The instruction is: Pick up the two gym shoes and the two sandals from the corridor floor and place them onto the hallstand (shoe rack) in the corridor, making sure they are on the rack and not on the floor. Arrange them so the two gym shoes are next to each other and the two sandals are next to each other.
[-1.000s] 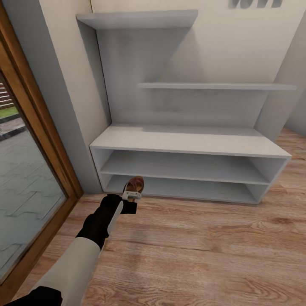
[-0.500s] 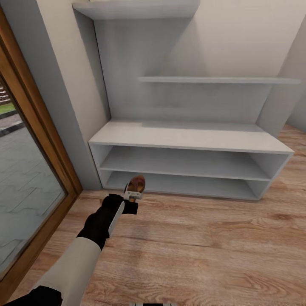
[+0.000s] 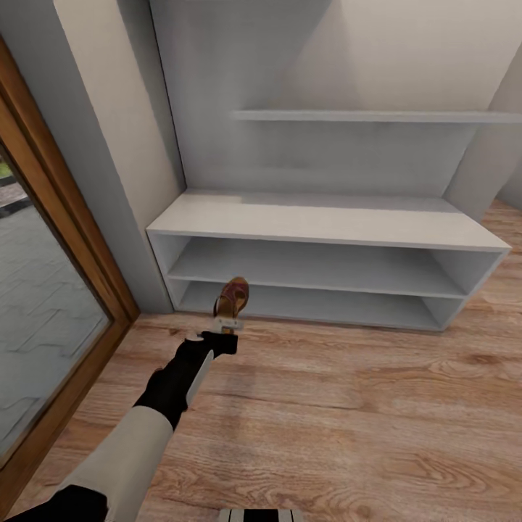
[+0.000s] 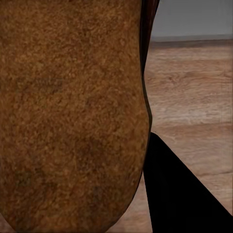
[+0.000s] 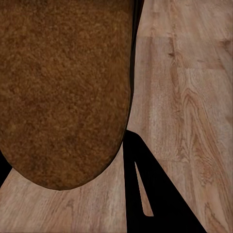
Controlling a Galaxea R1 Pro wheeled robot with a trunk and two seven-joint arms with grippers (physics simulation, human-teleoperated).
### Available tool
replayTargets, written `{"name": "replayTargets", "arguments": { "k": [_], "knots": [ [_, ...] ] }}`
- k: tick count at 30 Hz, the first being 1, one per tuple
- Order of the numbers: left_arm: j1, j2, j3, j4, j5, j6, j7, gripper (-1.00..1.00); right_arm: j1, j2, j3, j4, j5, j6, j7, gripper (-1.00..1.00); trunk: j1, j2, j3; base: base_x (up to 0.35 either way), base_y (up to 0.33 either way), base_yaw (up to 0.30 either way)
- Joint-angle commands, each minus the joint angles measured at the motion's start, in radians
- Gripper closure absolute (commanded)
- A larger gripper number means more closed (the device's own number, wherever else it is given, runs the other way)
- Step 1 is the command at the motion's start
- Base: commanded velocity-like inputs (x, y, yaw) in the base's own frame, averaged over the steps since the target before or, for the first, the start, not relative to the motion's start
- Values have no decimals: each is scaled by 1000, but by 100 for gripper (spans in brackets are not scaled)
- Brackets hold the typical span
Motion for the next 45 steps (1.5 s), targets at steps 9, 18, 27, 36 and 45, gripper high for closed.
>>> {"name": "replayTargets", "arguments": {
  "k": [9,18,27,36,45],
  "knots": [
    [1,0,1,70,-3,-149,6,100,-1,0,-2,-1,8,5,7,100,0,0,-1,0,0,0],
    [1,0,2,136,0,-247,6,100,-1,0,-2,-1,8,5,7,100,0,0,-1,80,0,0],
    [1,0,3,138,0,-248,6,100,-1,0,-2,-1,8,5,7,100,0,0,-1,333,0,0],
    [1,0,3,138,0,-248,6,100,-1,0,-2,-1,8,5,7,100,0,0,-1,344,0,0],
    [1,0,3,137,0,-248,6,100,-1,0,-2,-1,8,5,7,100,0,0,-1,343,0,0]
  ]
}}
